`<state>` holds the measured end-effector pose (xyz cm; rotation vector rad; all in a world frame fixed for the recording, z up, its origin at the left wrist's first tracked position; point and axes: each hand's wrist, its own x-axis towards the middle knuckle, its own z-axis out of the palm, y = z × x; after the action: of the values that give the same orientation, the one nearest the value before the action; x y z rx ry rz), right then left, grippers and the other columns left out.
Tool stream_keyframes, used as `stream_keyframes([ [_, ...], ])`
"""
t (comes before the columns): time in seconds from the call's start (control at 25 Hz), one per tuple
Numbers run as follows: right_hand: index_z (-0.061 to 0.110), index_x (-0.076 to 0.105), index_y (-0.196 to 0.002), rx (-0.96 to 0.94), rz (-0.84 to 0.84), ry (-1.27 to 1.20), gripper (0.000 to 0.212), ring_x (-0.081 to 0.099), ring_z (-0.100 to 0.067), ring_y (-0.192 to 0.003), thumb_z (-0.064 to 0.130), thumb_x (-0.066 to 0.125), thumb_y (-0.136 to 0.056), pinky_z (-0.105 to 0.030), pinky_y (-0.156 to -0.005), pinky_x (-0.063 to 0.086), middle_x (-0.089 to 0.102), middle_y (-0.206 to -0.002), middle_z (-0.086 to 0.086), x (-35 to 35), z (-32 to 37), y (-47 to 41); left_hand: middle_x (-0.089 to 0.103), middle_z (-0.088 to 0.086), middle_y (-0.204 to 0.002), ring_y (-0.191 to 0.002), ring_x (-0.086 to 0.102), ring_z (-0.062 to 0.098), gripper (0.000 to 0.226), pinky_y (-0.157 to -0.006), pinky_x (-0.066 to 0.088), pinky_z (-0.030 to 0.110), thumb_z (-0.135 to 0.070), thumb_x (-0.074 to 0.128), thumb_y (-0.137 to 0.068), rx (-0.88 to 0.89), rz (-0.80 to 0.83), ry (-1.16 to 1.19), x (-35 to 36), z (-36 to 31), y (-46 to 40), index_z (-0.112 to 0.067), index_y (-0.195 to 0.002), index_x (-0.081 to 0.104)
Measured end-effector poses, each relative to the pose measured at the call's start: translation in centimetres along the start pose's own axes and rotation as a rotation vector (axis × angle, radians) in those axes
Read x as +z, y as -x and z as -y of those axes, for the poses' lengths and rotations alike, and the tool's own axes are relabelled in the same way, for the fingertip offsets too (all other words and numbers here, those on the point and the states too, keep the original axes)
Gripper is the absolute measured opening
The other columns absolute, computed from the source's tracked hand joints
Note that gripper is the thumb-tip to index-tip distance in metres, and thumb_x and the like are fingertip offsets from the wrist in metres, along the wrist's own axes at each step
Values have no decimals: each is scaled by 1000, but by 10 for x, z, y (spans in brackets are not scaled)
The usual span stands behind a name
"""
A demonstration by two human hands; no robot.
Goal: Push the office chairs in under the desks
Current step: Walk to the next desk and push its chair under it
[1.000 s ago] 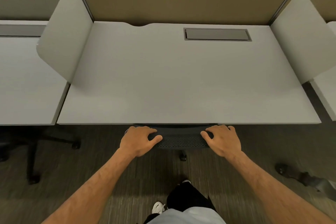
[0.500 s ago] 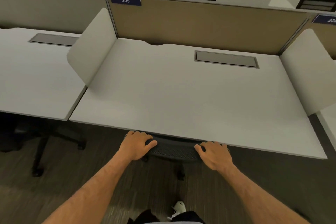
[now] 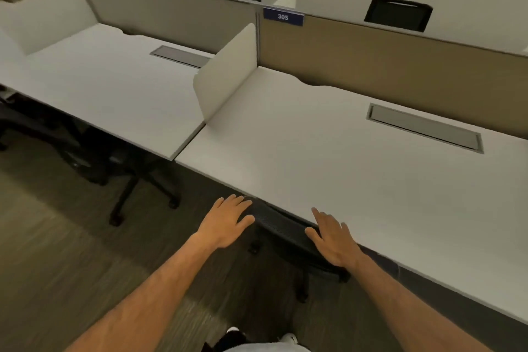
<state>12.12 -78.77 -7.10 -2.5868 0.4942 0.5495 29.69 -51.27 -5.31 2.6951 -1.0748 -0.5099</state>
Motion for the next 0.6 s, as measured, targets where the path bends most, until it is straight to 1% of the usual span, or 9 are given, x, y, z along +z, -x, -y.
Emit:
stream_keyframes([
  [0.08, 28, 4, -161, -168, -14, -26, 73, 12, -26, -155, 67, 20, -101, -54, -124, 9, 16, -168, -6, 1, 46, -19, 28, -3, -164, -152, 14, 14, 67, -123, 4, 40, -66, 26, -100, -107, -93, 76, -14, 27, 33, -30, -156, 30],
  [0.2, 28, 14, -159, -374, -37, -53, 70, 27, -27, -149, 63, 29, -101, -54, -121, 21, 31, -161, -5, 8, 121, -32, 33, -2, -162, -151, 18, 14, 64, -122, 7, 38, -61, 32, -102, -239, -181, 125, -26, 64, 88, -27, -156, 32],
  [0.24, 29, 14, -159, -419, -31, -74, 70, 27, -26, -149, 63, 32, -101, -54, -121, 22, 32, -161, -4, 11, 143, -32, 33, -3, -162, -151, 18, 14, 63, -123, 7, 38, -60, 33, -103, -270, -205, 147, -31, 73, 103, -26, -156, 32],
  [0.36, 36, 10, -159, -536, 12, -88, 72, 17, -22, -153, 68, 31, -99, -50, -124, 17, 24, -166, 2, 14, 204, -33, 34, -3, -161, -151, 20, 13, 62, -123, 8, 38, -58, 34, -103, -318, -287, 185, -50, 95, 131, -25, -156, 33],
  [0.48, 41, 7, -159, -632, 19, -116, 75, 13, -17, -154, 75, 28, -95, -42, -121, 13, 19, -167, 7, 13, 274, -37, 37, -4, -160, -149, 24, 10, 60, -122, 11, 37, -57, 36, -103, -342, -394, 212, -77, 128, 158, -26, -155, 34],
  [0.6, 42, 7, -159, -723, 3, -124, 75, 11, -14, -153, 76, 27, -95, -35, -118, 11, 17, -167, 8, 17, 356, -40, 40, -5, -157, -146, 30, 12, 60, -121, 19, 39, -58, 38, -103, -386, -498, 234, -106, 173, 194, -28, -154, 36],
])
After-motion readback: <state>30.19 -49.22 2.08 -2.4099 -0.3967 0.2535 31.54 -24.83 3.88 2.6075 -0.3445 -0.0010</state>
